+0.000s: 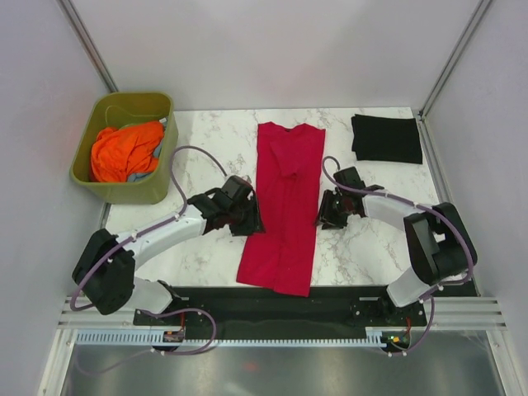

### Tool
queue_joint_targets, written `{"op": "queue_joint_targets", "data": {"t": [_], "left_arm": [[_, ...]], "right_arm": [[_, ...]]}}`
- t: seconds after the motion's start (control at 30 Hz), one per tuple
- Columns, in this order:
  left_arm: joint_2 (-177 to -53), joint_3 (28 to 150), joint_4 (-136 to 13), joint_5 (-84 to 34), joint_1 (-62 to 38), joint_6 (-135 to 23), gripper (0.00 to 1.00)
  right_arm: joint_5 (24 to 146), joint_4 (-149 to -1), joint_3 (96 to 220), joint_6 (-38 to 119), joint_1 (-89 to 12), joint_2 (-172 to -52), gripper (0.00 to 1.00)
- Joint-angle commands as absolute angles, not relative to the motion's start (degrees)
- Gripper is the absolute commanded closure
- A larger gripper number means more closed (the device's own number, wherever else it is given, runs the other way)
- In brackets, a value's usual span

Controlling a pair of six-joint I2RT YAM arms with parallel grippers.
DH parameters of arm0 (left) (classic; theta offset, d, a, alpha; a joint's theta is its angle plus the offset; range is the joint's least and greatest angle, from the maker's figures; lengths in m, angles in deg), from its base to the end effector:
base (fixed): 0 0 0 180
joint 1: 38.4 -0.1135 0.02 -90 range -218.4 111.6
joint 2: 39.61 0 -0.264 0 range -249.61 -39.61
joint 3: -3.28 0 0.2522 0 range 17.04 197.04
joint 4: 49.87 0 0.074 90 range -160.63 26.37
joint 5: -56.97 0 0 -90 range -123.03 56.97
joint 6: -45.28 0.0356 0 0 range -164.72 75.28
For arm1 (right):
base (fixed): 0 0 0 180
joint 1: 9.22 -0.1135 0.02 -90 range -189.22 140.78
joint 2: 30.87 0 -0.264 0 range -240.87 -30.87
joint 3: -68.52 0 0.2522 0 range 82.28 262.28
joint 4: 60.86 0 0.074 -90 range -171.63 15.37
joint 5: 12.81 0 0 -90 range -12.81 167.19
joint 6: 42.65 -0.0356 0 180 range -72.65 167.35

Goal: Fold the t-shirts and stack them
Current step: Fold the tshirt

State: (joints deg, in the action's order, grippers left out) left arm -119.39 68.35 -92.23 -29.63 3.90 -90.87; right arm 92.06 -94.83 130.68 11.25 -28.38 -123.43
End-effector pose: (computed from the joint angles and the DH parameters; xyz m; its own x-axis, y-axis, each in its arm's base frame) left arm 0.2032 -0.1877 0.2173 -0.9318 -0.1255 -0.3407 0.0343 0.9038 -0.4265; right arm 0.2768 0.1058 0.1519 -0.9368 0.2774 -0.2132 0.1608 0.8826 0.4418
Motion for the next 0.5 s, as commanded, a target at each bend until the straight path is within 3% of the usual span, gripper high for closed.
{"op": "queue_joint_targets", "data": {"t": [0.0,0.17,0.47], "left_arm": [[-120.4,70.5,-93.3,-27.2,-0.6,-84.3,0.48],[-122.7,73.6,-92.5,-24.9,-7.0,-81.2,0.5],[-127.5,75.1,-90.9,-21.7,-9.8,-80.1,0.51]], "right_arm": [[89.3,-98.6,126.0,8.9,-30.1,-117.0,0.56],[86.9,-101.3,122.4,4.1,-35.0,-108.8,0.55],[81.9,-103.2,118.4,-1.3,-44.1,-106.1,0.56]]}}
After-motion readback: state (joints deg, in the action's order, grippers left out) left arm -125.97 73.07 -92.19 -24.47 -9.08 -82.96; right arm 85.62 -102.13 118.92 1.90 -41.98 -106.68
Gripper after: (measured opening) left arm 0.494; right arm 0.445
